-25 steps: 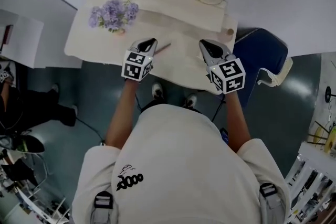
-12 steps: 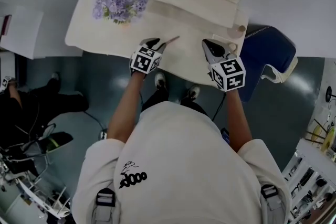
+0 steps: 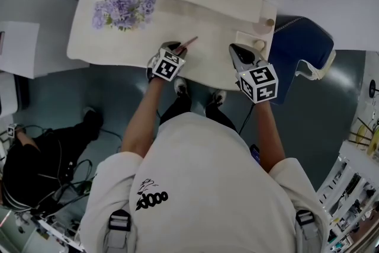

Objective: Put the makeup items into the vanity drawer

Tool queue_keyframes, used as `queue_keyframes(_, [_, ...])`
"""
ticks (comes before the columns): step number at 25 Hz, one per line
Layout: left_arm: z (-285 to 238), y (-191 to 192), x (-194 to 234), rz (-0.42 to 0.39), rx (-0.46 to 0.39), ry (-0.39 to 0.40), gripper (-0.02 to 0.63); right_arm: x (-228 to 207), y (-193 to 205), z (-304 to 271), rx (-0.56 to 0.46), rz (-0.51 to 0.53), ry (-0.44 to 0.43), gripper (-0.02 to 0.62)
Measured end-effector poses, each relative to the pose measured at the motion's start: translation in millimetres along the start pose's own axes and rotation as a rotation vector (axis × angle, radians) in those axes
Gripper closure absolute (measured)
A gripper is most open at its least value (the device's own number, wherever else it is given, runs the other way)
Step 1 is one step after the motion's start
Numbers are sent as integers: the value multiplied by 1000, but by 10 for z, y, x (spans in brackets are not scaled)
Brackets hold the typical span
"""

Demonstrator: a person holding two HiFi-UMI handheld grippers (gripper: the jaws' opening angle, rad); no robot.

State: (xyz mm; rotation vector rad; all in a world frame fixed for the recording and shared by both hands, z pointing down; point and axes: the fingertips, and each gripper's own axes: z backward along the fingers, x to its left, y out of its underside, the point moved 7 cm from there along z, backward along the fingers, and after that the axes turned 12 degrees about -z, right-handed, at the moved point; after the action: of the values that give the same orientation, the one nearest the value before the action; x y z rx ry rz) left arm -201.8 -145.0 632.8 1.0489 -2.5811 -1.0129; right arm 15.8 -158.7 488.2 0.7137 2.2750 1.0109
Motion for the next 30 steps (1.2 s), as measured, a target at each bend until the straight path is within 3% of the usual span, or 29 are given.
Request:
queue_keyframes(19, [-29,6,6,91,36,-15,529,-199,59,400,-43,-16,74,592])
queue_keyframes(24, [60,-203,9,151,-27,8,529,-302,23,548,-76,-31,110,591])
queue_keyframes(30, [93,-800,-110,56,-150,71,529,-381,55,771,-115,-54,161,591])
